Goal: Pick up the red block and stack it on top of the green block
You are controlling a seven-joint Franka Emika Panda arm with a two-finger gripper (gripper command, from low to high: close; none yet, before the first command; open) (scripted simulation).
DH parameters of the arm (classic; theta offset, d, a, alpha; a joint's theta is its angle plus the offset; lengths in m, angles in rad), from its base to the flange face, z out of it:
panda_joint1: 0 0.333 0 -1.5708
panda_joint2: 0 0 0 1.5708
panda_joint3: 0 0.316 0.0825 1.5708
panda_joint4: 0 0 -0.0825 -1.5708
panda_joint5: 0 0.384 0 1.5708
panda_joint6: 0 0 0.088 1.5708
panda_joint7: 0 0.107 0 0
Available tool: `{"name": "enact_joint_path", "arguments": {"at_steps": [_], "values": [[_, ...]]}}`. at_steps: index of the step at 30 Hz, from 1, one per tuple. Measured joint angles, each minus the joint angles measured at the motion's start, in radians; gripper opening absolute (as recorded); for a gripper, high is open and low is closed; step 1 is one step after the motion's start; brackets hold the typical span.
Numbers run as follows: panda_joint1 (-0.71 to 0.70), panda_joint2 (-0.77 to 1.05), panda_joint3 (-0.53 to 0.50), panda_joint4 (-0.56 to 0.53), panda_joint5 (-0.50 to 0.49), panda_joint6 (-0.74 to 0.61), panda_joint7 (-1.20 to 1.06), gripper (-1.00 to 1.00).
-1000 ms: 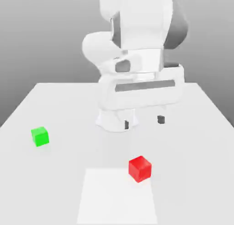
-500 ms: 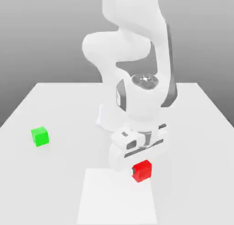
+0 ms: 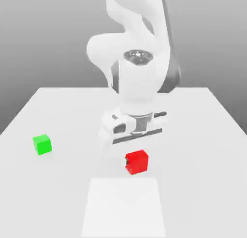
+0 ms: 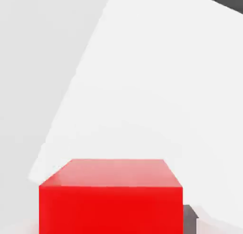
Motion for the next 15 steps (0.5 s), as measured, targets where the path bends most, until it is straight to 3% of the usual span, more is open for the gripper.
{"name": "enact_joint_path", "arguments": {"at_steps": [15], "values": [[-0.694,-0.149,-0.325,-0.025,-0.201,-0.116,0.343,-1.0]]}}
